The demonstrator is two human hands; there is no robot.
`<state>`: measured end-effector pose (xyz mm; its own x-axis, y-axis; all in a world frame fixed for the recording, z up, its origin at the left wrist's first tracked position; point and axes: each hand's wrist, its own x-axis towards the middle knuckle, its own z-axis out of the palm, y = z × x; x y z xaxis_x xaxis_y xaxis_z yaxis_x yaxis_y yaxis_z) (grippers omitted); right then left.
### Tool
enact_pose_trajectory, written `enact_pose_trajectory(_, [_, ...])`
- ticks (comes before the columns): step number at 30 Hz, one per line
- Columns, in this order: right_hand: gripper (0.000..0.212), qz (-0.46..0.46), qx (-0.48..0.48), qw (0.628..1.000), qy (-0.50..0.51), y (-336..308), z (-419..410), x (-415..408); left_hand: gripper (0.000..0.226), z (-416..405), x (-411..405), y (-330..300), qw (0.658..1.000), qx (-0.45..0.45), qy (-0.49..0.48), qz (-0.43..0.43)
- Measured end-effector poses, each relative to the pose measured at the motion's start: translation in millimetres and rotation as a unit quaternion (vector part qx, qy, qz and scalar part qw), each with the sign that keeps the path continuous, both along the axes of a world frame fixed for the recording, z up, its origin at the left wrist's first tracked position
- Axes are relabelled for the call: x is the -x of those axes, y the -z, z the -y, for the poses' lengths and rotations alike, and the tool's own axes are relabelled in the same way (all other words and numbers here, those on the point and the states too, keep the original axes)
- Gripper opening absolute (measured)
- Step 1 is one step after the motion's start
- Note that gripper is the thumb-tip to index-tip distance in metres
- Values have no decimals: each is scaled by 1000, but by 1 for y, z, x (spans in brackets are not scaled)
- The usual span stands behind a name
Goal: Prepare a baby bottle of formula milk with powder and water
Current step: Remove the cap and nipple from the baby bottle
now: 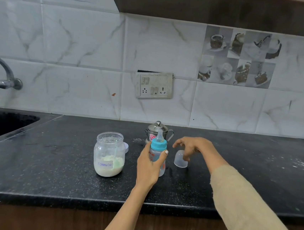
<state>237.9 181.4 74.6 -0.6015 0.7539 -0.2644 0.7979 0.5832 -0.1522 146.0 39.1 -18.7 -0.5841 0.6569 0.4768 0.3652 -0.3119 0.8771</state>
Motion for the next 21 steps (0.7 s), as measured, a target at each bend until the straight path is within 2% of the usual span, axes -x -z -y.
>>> enact_pose_trajectory(4, [51,-119,-31,991,-52,-41,17,6,34,1,-1,-2,1000,6,-1,-2])
enact_pose_trajectory(8, [36,-228,33,971,-60,-66,46,25,36,0,-2,-2,1000,4,-9,5])
enact_pose_trajectory(10, [35,-211,29,975,-58,-69,61,34,36,0,-3,-2,1000,-1,-14,5])
enact_pose_trajectory(13, [60,-83,-27,995,-53,-69,79,41,32,1,-3,-2,1000,-3,-18,8])
enact_pose_trajectory(15, [63,-30,-64,996,-50,-67,84,45,32,2,-3,-3,1000,1,-17,8])
enact_pose_trajectory(18, [55,-37,-54,997,-52,-64,85,48,33,1,-3,-3,1000,0,-19,7])
enact_pose_trajectory(21, [38,-29,-29,996,-84,-69,82,48,31,1,-4,-2,1000,-6,-16,6])
